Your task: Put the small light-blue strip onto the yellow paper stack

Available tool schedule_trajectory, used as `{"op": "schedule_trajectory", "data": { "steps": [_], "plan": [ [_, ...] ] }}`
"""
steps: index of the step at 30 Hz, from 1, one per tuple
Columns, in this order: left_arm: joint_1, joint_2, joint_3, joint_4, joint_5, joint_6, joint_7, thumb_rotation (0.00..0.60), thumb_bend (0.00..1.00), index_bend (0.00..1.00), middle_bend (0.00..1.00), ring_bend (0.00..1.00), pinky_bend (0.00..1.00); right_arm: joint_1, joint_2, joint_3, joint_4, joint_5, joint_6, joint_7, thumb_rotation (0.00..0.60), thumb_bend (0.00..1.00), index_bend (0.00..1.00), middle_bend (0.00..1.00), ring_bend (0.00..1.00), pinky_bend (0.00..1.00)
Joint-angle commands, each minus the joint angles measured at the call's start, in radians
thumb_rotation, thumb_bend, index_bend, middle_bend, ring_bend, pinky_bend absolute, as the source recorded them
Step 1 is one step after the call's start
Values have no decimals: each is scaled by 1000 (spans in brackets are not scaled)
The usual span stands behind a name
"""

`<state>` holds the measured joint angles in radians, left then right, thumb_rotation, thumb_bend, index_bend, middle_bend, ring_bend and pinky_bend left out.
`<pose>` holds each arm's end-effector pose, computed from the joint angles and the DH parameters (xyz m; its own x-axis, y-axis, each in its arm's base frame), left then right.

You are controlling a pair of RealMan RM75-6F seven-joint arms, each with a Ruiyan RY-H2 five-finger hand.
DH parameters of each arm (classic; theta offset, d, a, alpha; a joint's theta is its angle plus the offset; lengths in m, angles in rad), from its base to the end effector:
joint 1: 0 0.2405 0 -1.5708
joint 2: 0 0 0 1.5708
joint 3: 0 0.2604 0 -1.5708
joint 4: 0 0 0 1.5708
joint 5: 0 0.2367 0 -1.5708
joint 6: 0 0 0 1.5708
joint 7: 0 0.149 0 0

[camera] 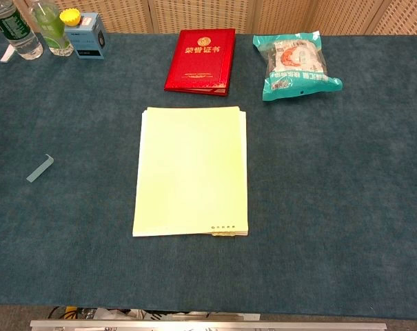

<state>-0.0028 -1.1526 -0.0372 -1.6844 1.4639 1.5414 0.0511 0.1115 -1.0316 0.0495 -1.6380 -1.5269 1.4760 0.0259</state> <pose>-0.3227 0.1579 0.1262 0.3451 -0.0034 0.9386 0.9340 0.1001 -0.3430 -0.3194 -0.1972 0.1603 0.4297 0.0036 0.9029 -0.9013 -0.0590 0.4292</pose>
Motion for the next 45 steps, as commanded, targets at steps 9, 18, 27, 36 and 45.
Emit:
{"op": "schedule_trajectory", "data": {
  "steps": [9, 18, 27, 36, 45],
  "plan": [
    [-6, -3, -4, -7, -9, -11, 18, 600, 223, 0, 139, 103, 0, 11, 11, 27, -4, 0, 8, 15, 600, 91, 155, 249, 119, 211],
    [-14, -2, -4, -4, -32, -37, 27, 600, 222, 0, 139, 104, 0, 33, 21, 56, -24, -13, 17, 5, 600, 91, 155, 249, 119, 210],
    [-71, 11, -8, 5, -62, -151, 25, 600, 222, 82, 276, 296, 366, 67, 29, 87, -38, 7, -11, -3, 600, 91, 155, 251, 119, 218],
    [-158, 15, -35, -22, -144, -289, 104, 600, 222, 201, 672, 759, 897, 104, 38, 95, -50, 21, -68, -20, 600, 90, 155, 262, 119, 218],
    [-217, -23, -68, -78, -282, -333, 266, 525, 222, 384, 944, 1000, 1000, 111, 28, 83, -33, 31, -91, -12, 600, 90, 155, 262, 119, 218]
  ]
}}
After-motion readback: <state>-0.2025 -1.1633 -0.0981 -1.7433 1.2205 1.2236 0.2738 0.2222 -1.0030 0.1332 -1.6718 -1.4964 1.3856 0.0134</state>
